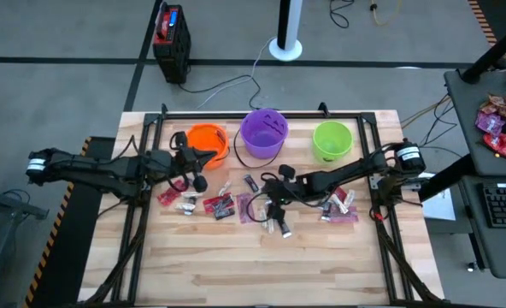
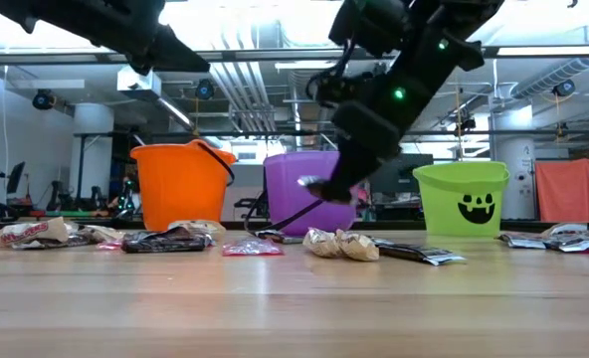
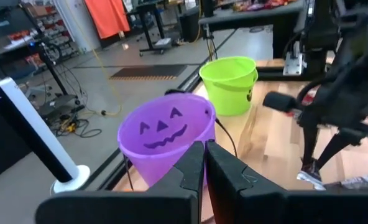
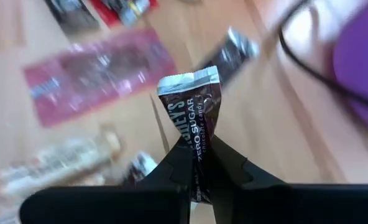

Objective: Sort candy by brand, put in halloween buckets
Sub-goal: Put the brown chocolate bar into the green bucket, then put the red candy pack into the purple bucket

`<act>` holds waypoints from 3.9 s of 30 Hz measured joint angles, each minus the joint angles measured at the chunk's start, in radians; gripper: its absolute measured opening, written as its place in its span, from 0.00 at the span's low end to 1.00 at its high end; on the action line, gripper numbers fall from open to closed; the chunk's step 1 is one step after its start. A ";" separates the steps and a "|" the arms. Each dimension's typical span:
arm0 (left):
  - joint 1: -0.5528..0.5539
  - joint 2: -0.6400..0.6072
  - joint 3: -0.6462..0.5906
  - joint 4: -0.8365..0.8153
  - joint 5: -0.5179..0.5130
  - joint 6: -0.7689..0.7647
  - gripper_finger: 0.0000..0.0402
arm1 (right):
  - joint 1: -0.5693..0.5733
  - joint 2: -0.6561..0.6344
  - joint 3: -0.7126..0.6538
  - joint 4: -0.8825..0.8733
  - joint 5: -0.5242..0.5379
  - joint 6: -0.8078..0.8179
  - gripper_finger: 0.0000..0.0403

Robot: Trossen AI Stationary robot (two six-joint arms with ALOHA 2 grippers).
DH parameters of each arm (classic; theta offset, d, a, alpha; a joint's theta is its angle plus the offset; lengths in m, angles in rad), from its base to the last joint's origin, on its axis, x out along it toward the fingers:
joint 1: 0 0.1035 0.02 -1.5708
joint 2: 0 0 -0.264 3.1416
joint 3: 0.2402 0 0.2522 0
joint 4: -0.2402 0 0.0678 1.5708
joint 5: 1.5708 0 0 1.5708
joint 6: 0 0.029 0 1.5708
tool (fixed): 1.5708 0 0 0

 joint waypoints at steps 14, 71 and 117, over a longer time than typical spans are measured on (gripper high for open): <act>0.000 0.099 0.014 0.194 -0.001 0.076 0.00 | 0.019 -0.139 0.000 -0.106 -0.038 -0.002 0.05; -0.053 0.429 0.458 -0.627 0.131 -0.248 0.00 | -0.721 -0.594 -0.040 -0.715 -0.023 0.145 0.10; -0.172 0.872 0.457 -0.361 0.426 -0.334 0.57 | -0.126 -0.782 -0.369 -0.197 0.155 0.180 0.44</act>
